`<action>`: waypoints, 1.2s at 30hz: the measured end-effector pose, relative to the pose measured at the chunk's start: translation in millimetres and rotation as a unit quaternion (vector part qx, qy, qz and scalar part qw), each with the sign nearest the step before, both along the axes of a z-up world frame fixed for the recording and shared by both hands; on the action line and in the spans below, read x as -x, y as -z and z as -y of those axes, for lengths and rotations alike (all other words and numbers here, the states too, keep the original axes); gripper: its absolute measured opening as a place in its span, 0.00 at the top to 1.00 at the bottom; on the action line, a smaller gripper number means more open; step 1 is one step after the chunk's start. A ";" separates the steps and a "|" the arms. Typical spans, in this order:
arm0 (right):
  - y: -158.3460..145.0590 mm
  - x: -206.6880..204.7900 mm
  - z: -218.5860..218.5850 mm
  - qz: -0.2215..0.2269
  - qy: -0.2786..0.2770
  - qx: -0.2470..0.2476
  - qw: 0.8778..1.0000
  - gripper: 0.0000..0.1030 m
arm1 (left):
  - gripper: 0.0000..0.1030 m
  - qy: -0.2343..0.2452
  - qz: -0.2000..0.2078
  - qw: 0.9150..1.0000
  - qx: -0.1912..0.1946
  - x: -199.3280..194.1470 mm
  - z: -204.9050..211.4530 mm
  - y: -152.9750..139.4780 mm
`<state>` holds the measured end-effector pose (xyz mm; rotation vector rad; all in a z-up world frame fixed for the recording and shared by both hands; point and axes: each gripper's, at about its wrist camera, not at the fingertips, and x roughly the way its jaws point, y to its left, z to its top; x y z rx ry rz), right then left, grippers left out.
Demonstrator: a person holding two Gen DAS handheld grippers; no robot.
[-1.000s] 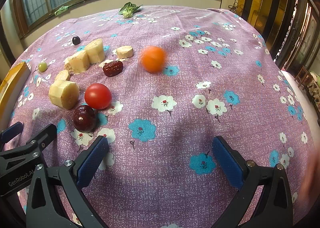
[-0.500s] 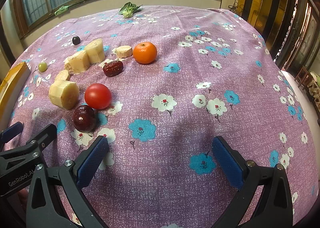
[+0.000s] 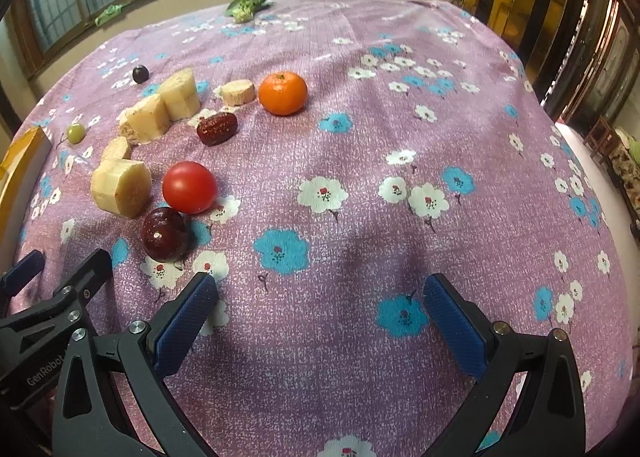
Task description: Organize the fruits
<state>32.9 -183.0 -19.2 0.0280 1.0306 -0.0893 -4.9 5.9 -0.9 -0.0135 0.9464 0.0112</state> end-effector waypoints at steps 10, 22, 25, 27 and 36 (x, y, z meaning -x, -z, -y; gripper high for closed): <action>-26.2 2.7 -24.9 0.026 -0.041 0.001 0.999 0.00 | 0.00 0.001 0.016 0.999 -0.033 -2.2 -7.6 -22.0; -74.8 -1.0 -51.5 0.026 -0.021 0.071 0.997 0.00 | 0.01 -0.002 0.021 0.999 -0.034 2.2 -28.2 -64.0; -77.2 2.6 -55.2 0.025 -0.021 0.067 0.997 0.00 | 0.01 -0.006 0.014 0.999 -0.029 3.9 -34.9 -67.6; -78.4 6.6 -57.6 0.027 -0.023 0.066 0.997 0.00 | 0.01 -0.007 0.015 1.000 -0.021 6.6 -40.2 -70.8; -88.5 19.8 -71.7 0.051 -0.029 0.075 0.995 0.00 | 0.01 0.005 0.019 1.000 0.001 11.0 -57.5 -81.5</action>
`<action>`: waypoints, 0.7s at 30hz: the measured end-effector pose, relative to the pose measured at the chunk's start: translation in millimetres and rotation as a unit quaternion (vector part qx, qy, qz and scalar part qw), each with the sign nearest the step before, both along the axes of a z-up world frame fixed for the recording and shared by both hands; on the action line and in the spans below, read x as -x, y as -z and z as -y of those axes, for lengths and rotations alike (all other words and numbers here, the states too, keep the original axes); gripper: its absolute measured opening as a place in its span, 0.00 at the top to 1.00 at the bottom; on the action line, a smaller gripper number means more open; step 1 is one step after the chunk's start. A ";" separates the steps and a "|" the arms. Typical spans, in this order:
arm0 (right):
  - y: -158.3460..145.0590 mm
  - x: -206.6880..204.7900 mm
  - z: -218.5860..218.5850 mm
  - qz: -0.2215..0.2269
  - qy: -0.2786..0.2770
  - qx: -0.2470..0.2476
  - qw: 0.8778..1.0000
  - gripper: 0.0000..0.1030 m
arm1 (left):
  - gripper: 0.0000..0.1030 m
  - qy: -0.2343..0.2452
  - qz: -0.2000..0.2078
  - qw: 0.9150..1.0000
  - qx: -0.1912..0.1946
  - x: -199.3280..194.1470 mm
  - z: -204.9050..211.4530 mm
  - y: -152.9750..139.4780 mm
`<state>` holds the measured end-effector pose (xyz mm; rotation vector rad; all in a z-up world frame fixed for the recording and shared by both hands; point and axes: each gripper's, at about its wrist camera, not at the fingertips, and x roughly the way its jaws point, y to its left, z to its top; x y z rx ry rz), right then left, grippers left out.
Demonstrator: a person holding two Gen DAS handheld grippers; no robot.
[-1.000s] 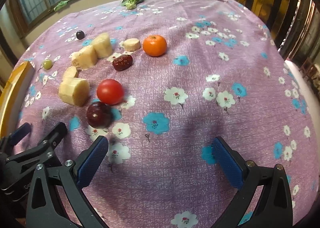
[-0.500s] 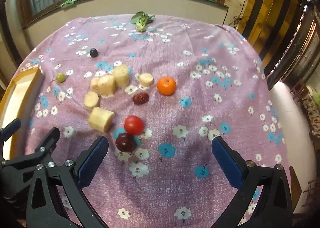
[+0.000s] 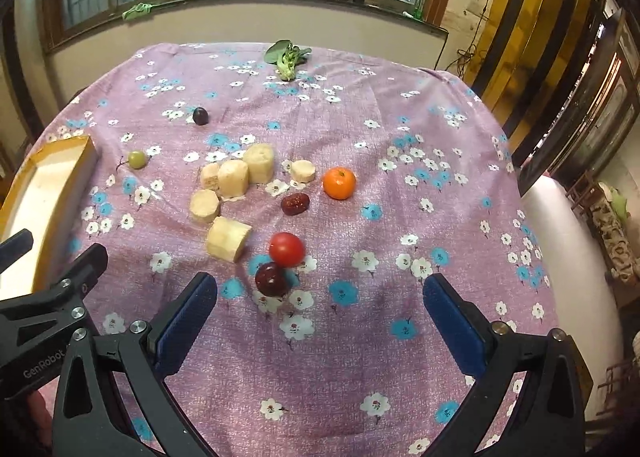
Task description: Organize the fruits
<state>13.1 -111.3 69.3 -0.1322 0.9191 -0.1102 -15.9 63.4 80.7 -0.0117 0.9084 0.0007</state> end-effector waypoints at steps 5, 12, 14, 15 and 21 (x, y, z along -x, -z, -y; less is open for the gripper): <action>0.5 2.6 -10.1 0.005 0.002 0.035 0.999 0.00 | 0.01 0.020 -0.007 1.000 0.005 -3.6 -4.7 0.7; 19.2 3.4 7.7 -0.032 -0.031 0.029 0.999 0.01 | 0.01 0.116 -0.048 0.992 -0.003 -14.1 -6.5 13.3; 28.0 1.0 21.1 -0.049 -0.027 0.013 0.998 0.02 | 0.01 0.144 -0.052 0.988 -0.022 -13.0 -3.0 16.9; 31.2 0.7 26.6 -0.053 -0.028 0.002 0.998 0.02 | 0.01 0.156 -0.051 0.986 -0.035 -11.8 -0.5 17.4; 43.8 -11.4 32.6 -0.070 -0.074 -0.051 0.993 0.24 | 0.03 0.211 -0.055 0.975 -0.046 -9.6 3.3 16.0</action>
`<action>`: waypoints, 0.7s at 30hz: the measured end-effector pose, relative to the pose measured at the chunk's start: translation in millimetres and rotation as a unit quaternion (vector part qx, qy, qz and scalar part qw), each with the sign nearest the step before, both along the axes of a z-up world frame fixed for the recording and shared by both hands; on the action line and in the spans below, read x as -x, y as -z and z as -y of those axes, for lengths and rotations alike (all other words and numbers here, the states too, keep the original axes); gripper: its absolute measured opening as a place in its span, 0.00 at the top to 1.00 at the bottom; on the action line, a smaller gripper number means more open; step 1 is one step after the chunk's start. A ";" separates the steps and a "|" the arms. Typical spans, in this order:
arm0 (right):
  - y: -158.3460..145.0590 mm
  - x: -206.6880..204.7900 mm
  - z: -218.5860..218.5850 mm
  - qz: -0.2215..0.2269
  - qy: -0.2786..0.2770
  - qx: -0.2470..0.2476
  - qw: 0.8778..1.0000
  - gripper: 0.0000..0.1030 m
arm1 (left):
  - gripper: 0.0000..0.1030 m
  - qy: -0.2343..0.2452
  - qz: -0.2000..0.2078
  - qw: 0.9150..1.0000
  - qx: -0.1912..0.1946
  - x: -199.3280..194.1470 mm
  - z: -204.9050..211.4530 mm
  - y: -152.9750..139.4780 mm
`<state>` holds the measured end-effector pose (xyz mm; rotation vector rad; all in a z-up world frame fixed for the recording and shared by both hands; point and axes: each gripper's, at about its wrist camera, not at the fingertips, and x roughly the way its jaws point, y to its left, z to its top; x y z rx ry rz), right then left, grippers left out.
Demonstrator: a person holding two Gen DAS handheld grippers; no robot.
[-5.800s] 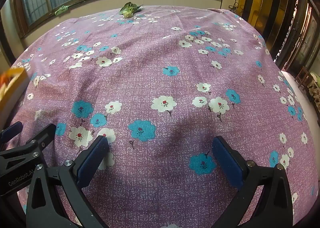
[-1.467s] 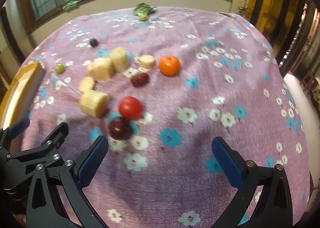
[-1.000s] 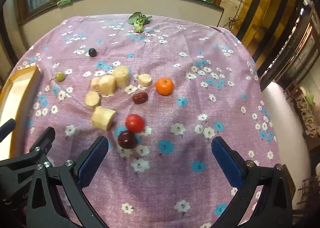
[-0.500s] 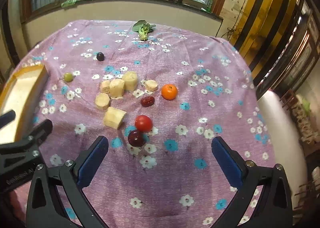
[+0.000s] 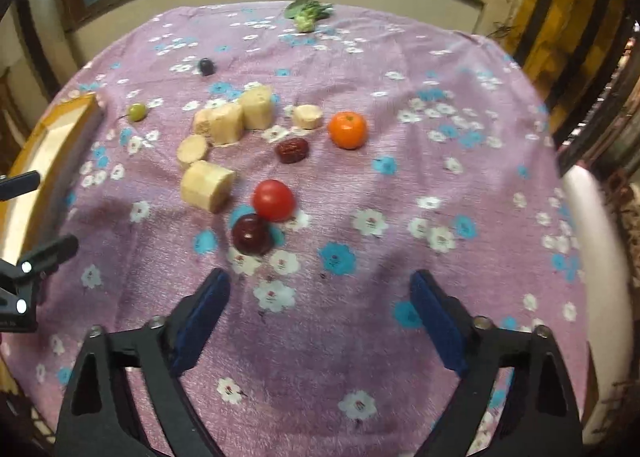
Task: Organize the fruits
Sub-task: 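Grasp the dark red plum with the right gripper while the left gripper grasps a yam chunk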
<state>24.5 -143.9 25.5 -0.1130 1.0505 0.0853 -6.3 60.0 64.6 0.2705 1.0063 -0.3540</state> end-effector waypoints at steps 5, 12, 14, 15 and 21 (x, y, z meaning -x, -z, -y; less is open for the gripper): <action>14.1 -9.3 -8.9 -0.016 -0.046 -0.027 0.998 0.51 | 0.07 -0.008 0.006 1.000 0.005 1.7 -5.8 -6.8; 25.0 -25.0 -23.7 -0.029 -0.083 -0.041 0.995 0.54 | 0.07 -0.017 0.016 1.000 -0.009 9.2 -3.3 -9.8; 28.5 -27.3 -29.5 -0.031 -0.091 -0.034 0.995 0.57 | 0.07 -0.017 0.021 1.000 -0.015 10.5 -0.4 -9.9; 30.6 -29.0 -30.3 -0.033 -0.090 -0.032 0.995 0.64 | 0.07 -0.017 0.022 0.999 -0.016 10.9 1.5 -10.0; 32.8 -31.6 -24.2 -0.037 -0.094 -0.030 0.994 0.76 | 0.07 -0.022 0.028 0.999 -0.011 8.4 13.4 -10.2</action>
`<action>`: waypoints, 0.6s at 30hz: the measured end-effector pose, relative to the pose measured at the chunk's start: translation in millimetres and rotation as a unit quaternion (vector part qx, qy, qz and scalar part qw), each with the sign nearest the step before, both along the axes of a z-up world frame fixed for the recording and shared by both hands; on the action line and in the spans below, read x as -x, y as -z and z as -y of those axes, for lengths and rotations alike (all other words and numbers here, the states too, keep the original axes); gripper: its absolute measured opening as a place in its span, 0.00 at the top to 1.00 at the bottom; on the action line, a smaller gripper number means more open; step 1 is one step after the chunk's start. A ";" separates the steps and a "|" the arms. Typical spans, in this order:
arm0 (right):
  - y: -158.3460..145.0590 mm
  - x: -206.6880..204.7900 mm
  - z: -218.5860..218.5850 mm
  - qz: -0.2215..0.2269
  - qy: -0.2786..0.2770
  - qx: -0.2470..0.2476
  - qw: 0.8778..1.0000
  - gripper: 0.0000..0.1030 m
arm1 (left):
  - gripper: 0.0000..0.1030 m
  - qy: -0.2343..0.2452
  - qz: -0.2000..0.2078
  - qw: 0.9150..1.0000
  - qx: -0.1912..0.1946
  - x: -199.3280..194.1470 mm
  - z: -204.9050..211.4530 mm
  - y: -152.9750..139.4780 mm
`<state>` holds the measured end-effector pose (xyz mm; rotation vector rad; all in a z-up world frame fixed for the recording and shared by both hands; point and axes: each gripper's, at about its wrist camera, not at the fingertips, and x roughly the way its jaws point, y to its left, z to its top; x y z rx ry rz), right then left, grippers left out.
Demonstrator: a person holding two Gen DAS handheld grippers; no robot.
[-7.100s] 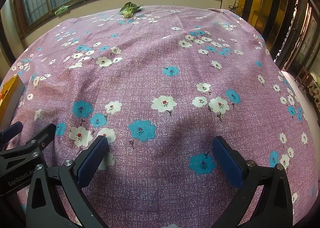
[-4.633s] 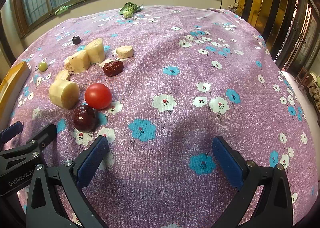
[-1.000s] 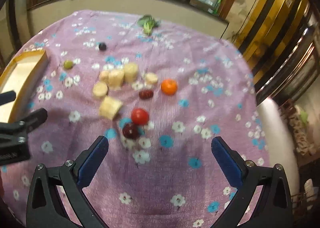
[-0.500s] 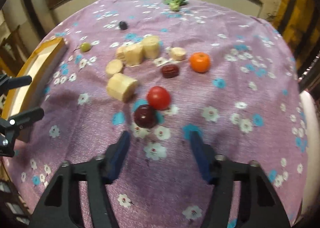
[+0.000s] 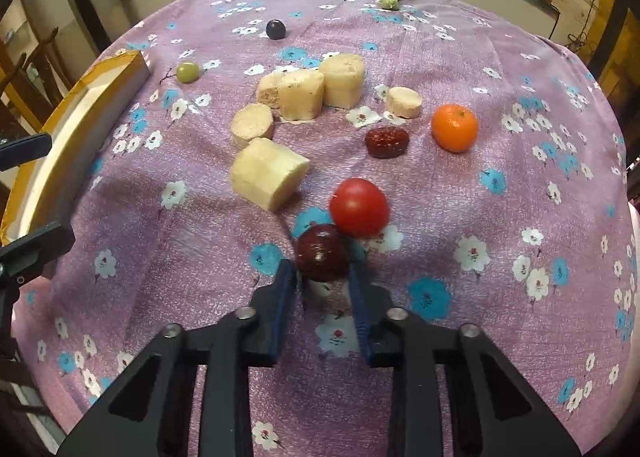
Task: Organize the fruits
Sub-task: 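Grasp the dark red plum with the right gripper while the left gripper grasps a yam chunk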
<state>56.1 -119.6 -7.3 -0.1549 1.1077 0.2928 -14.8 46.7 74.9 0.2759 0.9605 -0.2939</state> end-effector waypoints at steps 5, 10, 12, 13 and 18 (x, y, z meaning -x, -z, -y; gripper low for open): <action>-13.5 12.1 13.8 0.026 0.014 -0.010 1.000 0.76 | 0.07 0.008 -0.014 0.999 0.034 -7.4 24.2 0.3; -25.8 27.7 37.3 0.048 0.027 0.002 0.998 0.76 | 0.08 0.020 -0.037 0.997 0.061 -22.3 63.4 6.6; -22.9 31.5 45.9 0.048 0.033 0.018 0.998 0.76 | 0.10 0.020 -0.048 0.997 0.062 -29.4 77.2 13.0; -21.0 33.0 49.1 0.046 0.036 0.019 0.998 0.76 | 0.14 0.019 -0.053 0.997 0.061 -32.6 83.1 16.1; -15.0 39.0 64.2 0.040 0.043 0.014 0.998 0.76 | 0.37 0.002 -0.085 0.994 0.075 -49.5 91.7 32.1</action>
